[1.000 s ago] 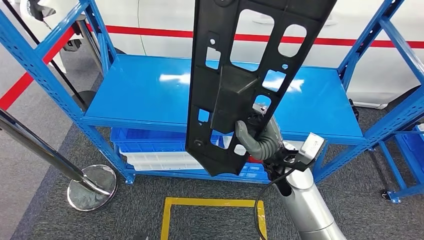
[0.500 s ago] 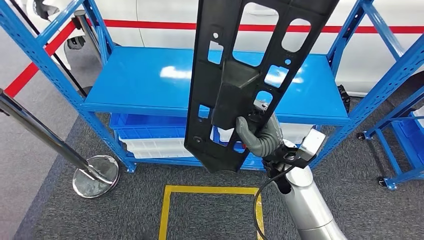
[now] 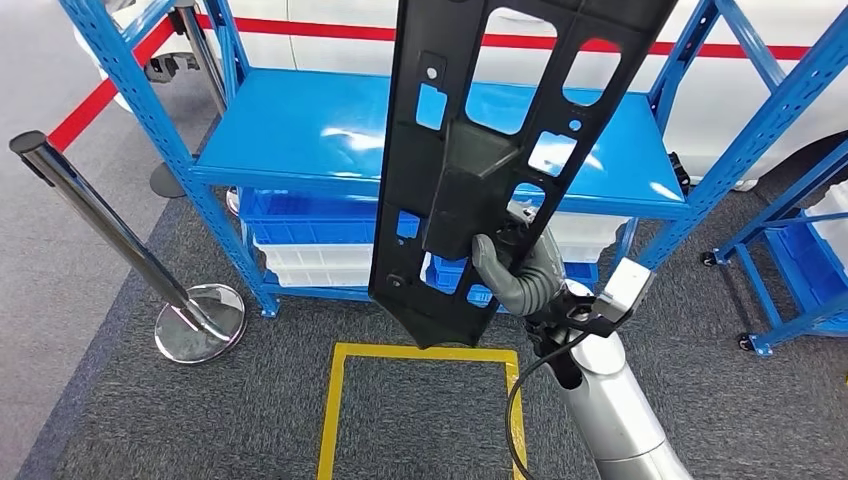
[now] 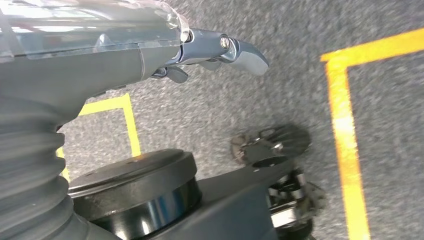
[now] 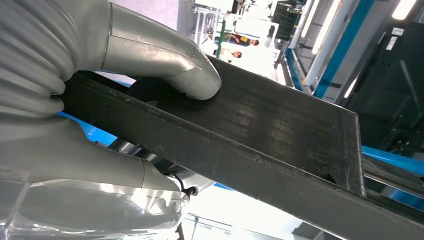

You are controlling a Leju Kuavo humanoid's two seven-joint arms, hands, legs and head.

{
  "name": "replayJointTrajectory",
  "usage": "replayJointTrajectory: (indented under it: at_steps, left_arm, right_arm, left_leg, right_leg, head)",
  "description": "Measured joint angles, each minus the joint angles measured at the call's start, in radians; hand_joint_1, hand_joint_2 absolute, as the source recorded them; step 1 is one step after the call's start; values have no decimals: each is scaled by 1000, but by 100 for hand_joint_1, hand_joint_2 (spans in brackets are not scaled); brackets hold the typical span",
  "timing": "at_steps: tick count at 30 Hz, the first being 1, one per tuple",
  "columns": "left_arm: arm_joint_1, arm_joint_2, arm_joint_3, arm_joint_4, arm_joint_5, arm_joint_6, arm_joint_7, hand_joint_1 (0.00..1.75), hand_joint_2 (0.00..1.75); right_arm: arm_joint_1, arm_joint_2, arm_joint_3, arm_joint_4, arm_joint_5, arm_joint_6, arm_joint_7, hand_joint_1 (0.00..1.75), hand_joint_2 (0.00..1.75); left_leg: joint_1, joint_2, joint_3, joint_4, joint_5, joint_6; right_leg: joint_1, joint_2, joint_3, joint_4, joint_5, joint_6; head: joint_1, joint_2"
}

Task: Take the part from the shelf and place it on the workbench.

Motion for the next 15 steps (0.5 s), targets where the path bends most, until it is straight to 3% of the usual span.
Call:
replayJointTrajectory:
  at_steps: [2,4,5,6,8,9,11,12,13,14,15]
  left_arm:
    - [0,0,0,0,0,-1,0,0,175]
    - [1,1,0,0,0,-2,0,0,175]
    - [2,1,0,0,0,-2,0,0,175]
    - [2,1,0,0,0,-2,0,0,175]
    - [5,1,0,0,0,-2,0,0,175]
    - [5,1,0,0,0,-2,1,0,175]
    - [7,1,0,0,0,-2,1,0,175]
    - [8,1,0,0,0,-2,1,0,175]
    - [8,1,0,0,0,-2,1,0,175]
    - [9,1,0,0,0,-3,1,0,175]
    - [9,1,0,0,0,-3,1,0,175]
  right_arm:
    - [2,0,0,-1,2,-1,0,168,175]
    - [2,1,0,-5,6,-3,1,168,175]
    - [3,1,0,-8,8,-4,1,168,175]
    - [3,2,0,-11,10,-6,1,168,175]
    - [5,4,0,-14,14,-8,1,168,175]
    - [6,5,0,-15,16,-8,2,168,175]
    - [8,8,0,-16,18,-10,3,168,175]
    - [9,9,0,-17,18,-10,3,168,175]
    - [11,10,0,-17,18,-10,3,168,175]
    - [12,10,0,-17,18,-10,3,168,175]
    - [14,10,0,-17,19,-10,3,168,175]
  left_leg:
    - [0,0,-33,7,22,-6]
    - [-1,-2,-53,13,39,-16]
    - [-1,-2,-57,14,47,-21]
    - [0,-3,-60,13,56,-27]
    - [4,-4,-69,15,62,-39]
    - [5,-5,-79,30,40,-43]
    - [9,-5,-109,119,-57,-50]
    - [9,-5,-124,188,-110,-54]
    - [10,-5,-134,255,-143,-56]
    - [10,-5,-135,305,-152,-58]
    - [10,-4,-123,324,-136,-59]
  right_leg:
    - [-2,0,90,-87,42,-3]
    - [2,2,200,-231,23,-11]
    - [5,3,230,-279,6,-16]
    - [10,4,241,-303,-1,-23]
    - [10,2,228,-310,19,-39]
    - [9,0,217,-312,31,-49]
    - [8,-4,188,-314,59,-61]
    - [10,-6,171,-314,72,-64]
    - [11,-8,154,-313,85,-65]
    - [13,-11,137,-312,98,-65]
    - [14,-14,119,-311,111,-64]
  head:
    - [0,0]
    - [0,0]
    - [0,0]
    - [0,0]
    - [0,0]
    - [0,0]
    - [0,0]
    - [0,0]
    - [-1,0]
    - [0,0]
    - [0,0]
